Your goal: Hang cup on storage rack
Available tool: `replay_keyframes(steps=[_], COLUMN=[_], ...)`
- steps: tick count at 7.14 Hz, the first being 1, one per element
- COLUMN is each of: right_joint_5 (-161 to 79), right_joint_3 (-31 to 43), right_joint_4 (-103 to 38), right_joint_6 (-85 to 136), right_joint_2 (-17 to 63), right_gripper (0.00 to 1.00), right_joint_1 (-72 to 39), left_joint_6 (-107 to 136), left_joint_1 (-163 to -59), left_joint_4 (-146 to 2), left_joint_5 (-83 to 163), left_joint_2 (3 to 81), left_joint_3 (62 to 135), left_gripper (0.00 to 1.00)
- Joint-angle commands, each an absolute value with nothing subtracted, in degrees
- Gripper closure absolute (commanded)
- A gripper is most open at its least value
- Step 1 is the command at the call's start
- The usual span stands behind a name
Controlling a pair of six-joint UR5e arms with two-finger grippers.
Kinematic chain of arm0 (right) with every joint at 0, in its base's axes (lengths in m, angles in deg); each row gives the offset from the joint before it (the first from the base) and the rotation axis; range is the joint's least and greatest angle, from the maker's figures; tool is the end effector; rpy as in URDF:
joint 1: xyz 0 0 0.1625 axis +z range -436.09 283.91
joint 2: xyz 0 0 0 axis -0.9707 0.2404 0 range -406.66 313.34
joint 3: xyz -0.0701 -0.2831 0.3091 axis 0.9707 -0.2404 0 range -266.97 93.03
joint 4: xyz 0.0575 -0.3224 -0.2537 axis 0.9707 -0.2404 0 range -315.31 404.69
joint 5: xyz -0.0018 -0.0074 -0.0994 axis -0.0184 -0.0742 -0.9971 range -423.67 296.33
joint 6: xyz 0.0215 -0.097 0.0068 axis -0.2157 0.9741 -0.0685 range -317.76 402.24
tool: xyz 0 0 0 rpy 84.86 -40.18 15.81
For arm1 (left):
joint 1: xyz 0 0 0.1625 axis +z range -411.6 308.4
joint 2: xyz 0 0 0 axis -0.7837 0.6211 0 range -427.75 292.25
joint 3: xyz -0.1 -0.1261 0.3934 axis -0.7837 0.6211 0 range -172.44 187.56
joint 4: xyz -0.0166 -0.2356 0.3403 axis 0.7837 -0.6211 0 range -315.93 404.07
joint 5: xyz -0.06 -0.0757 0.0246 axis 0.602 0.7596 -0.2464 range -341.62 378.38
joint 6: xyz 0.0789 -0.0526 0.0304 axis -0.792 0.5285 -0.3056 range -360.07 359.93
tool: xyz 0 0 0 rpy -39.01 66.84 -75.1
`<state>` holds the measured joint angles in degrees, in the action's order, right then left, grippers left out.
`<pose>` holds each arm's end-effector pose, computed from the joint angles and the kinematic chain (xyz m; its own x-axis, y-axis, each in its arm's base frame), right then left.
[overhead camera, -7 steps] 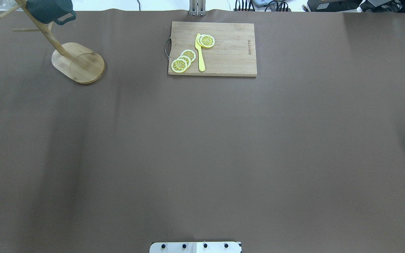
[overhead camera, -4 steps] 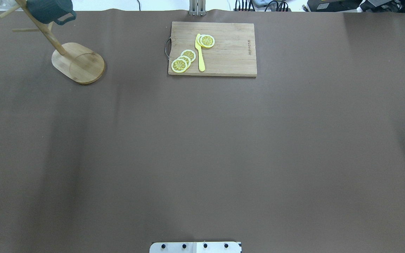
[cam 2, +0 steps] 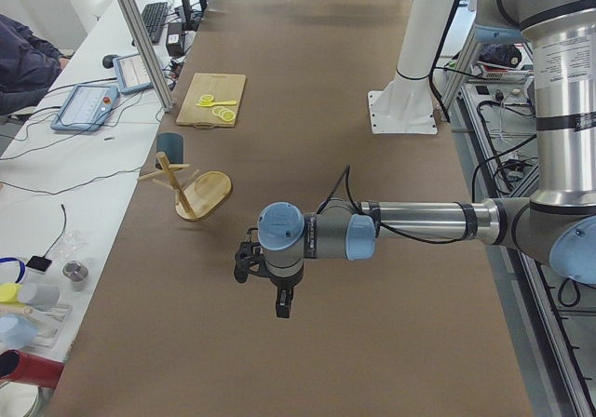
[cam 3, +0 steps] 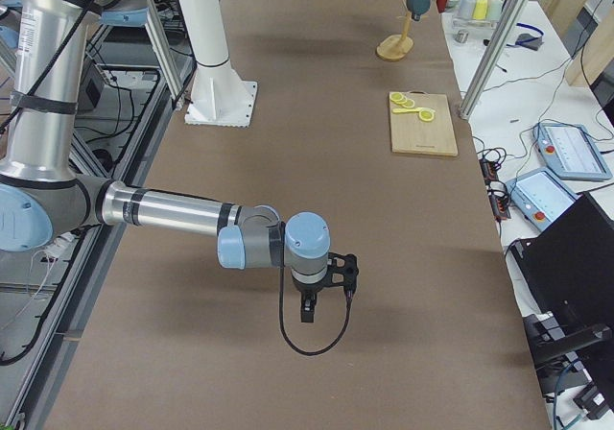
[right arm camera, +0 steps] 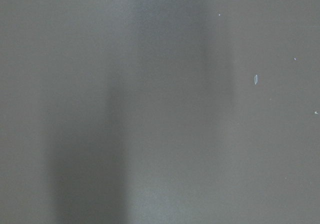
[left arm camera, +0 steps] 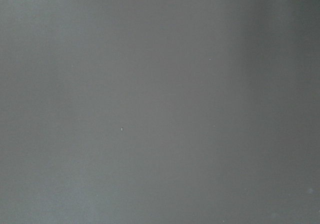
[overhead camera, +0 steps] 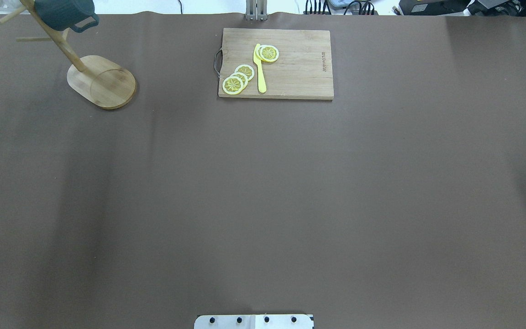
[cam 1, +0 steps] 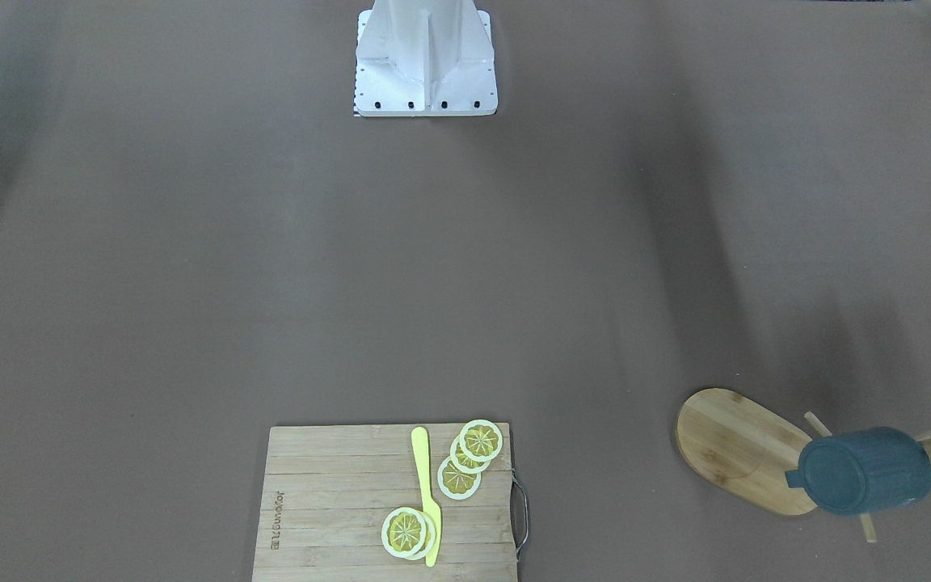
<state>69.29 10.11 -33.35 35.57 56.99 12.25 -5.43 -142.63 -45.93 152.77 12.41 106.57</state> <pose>0.0540 -0.3972 0.6836 0.7281 0.0311 0.6848 -0.0562 0.9983 0.0144 -0.0711 -0.4169 0.6595 0.7129 0.0705 -0.6978 -0.0488 0.9975 0.0509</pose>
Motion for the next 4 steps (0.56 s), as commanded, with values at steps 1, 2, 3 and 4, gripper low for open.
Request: replay_keyframes(steps=[1, 2, 3, 4], right_joint_5=[69.2, 69.2, 69.2, 69.0], right_joint_3=[11.3, 11.3, 11.3, 11.3], right_joint_4=[-33.4, -33.4, -33.4, -33.4], right_joint_6=[35.6, 35.6, 35.6, 35.6], right_joint_2=[57.9, 57.8, 57.8, 57.8], right_gripper=[0.00, 0.00, 0.00, 0.00], right_joint_1=[12.2, 12.2, 12.2, 12.2], left_joint_6=[-5.3, -5.4, -5.4, -5.4], left_joint_1=[-142.7, -142.6, -142.7, -142.7], left_joint_4=[-45.9, -45.9, -45.9, -45.9], left_joint_5=[152.8, 152.8, 152.8, 152.8], left_joint_2=[12.4, 12.4, 12.4, 12.4], left_joint_3=[106.6, 106.7, 106.6, 106.7], left_gripper=[0.01, 0.01, 0.01, 0.01])
